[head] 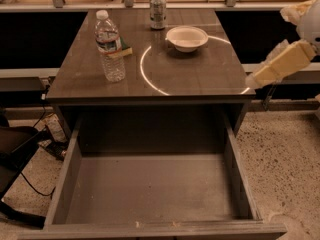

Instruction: Place water bottle into top drawer

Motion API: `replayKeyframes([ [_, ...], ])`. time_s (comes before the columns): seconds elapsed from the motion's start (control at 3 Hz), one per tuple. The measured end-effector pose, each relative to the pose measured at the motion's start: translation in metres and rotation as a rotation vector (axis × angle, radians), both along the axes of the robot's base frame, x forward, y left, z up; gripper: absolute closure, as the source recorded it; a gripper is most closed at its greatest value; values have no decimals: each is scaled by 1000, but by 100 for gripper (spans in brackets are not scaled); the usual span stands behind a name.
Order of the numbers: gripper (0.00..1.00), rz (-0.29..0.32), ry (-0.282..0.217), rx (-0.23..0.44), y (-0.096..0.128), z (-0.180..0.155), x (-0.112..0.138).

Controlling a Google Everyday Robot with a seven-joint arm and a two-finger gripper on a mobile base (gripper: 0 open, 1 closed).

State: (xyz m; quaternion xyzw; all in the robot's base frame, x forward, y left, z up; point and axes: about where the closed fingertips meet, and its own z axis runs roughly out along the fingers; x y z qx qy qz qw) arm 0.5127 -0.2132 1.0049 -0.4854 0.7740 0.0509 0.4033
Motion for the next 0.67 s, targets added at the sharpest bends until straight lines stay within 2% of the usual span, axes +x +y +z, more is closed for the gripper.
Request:
replayKeyframes([
  [0.33,0,81,-161,265,30,8,46],
  [0.67,0,130,-199,385,49,16,61],
])
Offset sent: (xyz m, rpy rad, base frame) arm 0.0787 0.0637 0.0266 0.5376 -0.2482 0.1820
